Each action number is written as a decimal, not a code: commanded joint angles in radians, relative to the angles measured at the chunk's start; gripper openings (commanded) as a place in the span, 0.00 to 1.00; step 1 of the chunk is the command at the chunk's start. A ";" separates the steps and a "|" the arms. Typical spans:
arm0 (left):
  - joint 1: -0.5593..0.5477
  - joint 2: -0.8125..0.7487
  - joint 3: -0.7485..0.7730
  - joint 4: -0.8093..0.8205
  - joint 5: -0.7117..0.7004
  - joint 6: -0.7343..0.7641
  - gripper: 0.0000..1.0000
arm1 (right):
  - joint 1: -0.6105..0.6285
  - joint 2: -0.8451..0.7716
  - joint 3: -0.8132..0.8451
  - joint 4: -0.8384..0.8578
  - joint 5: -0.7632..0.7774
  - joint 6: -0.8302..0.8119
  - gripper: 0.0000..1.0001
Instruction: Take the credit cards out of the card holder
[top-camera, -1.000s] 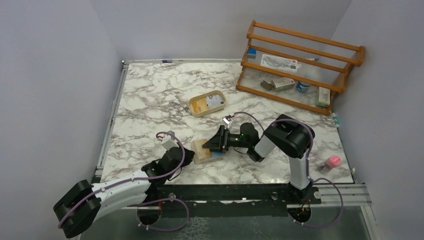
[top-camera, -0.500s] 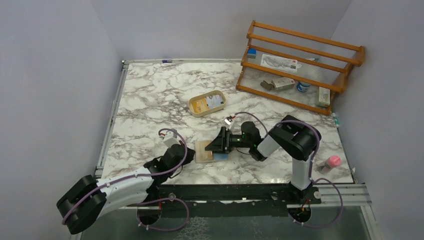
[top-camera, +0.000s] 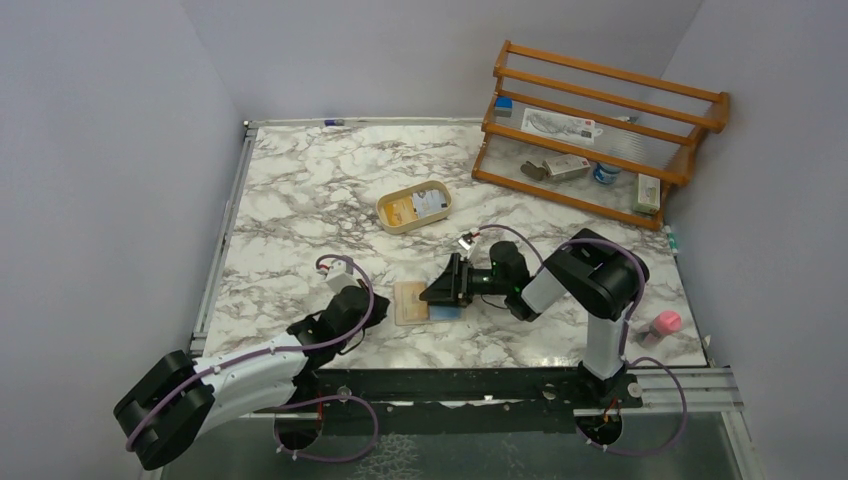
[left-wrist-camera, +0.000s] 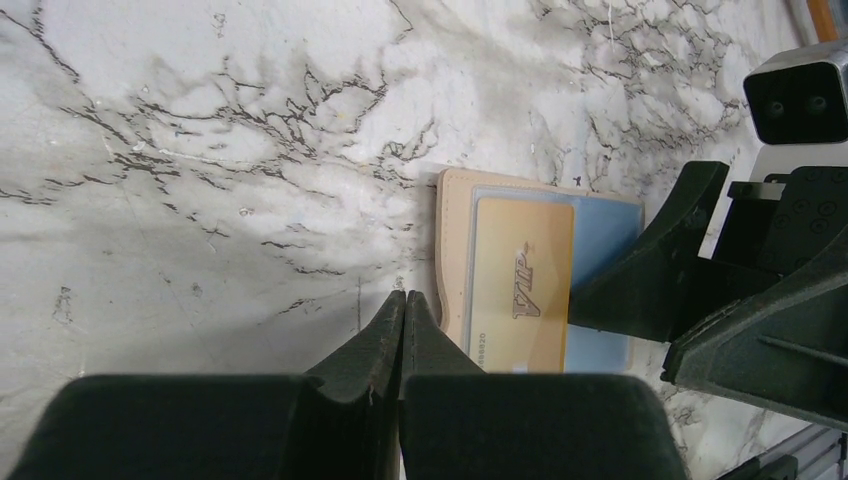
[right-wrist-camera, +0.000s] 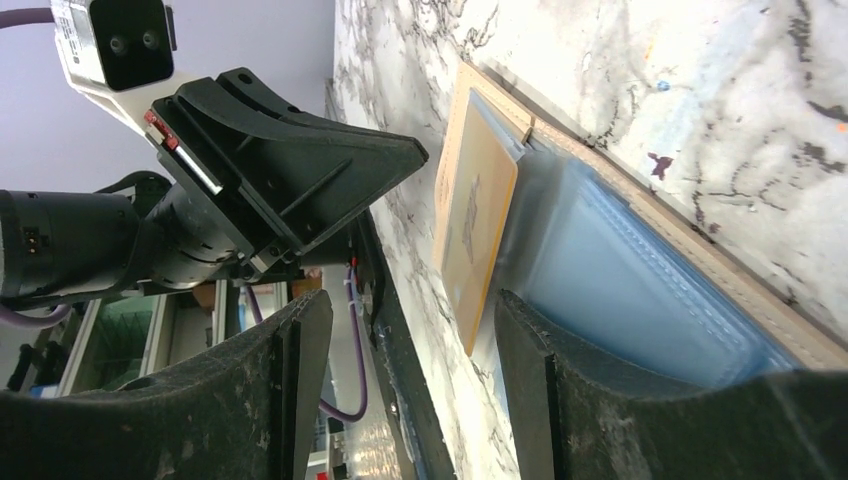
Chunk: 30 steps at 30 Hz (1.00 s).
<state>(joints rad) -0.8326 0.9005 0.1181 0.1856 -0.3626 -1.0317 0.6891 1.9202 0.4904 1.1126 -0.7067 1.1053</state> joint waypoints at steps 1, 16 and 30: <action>0.009 0.001 0.009 0.042 0.035 0.010 0.00 | -0.013 -0.012 -0.014 -0.013 -0.033 -0.033 0.65; 0.145 0.117 -0.052 0.253 0.325 0.023 0.59 | -0.014 0.026 -0.015 0.029 -0.046 -0.014 0.65; 0.163 0.442 -0.049 0.517 0.444 -0.042 0.41 | -0.016 0.028 -0.024 0.048 -0.054 -0.007 0.65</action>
<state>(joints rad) -0.6731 1.2781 0.0975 0.7155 0.0166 -1.0561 0.6792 1.9354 0.4847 1.1435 -0.7391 1.1091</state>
